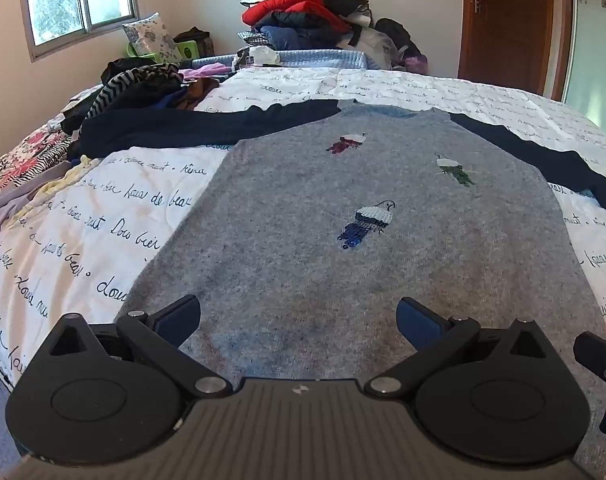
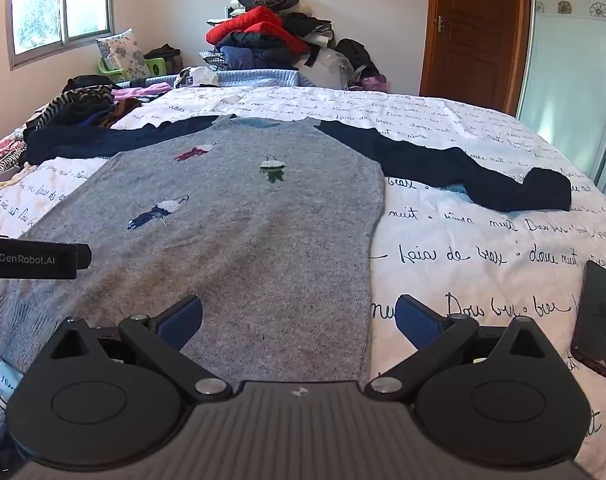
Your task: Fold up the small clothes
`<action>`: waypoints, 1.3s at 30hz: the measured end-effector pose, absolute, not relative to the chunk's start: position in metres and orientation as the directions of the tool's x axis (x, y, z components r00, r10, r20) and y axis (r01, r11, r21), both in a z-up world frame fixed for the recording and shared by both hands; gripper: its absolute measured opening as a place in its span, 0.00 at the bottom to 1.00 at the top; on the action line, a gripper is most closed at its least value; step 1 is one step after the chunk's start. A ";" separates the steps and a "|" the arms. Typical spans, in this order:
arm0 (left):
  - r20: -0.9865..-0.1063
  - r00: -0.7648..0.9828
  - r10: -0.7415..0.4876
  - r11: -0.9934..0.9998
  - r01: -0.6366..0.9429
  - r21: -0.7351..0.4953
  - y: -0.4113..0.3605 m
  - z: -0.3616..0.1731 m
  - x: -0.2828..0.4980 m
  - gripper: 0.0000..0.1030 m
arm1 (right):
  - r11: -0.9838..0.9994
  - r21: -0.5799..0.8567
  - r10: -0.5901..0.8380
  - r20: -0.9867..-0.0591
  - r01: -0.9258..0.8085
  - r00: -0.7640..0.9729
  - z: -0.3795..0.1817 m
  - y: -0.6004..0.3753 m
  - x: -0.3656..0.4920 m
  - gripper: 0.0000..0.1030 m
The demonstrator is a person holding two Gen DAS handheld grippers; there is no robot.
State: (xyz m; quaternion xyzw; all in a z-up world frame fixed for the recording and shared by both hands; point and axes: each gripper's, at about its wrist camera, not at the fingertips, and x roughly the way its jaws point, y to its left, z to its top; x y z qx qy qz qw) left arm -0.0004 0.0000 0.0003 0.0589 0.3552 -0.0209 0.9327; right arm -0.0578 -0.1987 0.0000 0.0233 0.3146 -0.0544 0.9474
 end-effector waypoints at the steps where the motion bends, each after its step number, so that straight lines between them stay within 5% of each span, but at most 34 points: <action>1: -0.664 0.748 0.002 0.992 0.084 0.097 0.000 0.001 -0.001 1.00 | 0.992 0.013 -0.090 -0.600 0.122 0.795 0.000 -0.199 -0.058 1.00; 39: -0.667 0.745 0.024 0.985 0.096 0.143 -0.004 -0.012 0.003 1.00 | 0.991 0.054 -0.062 -0.638 0.125 0.767 -0.010 -0.203 -0.053 1.00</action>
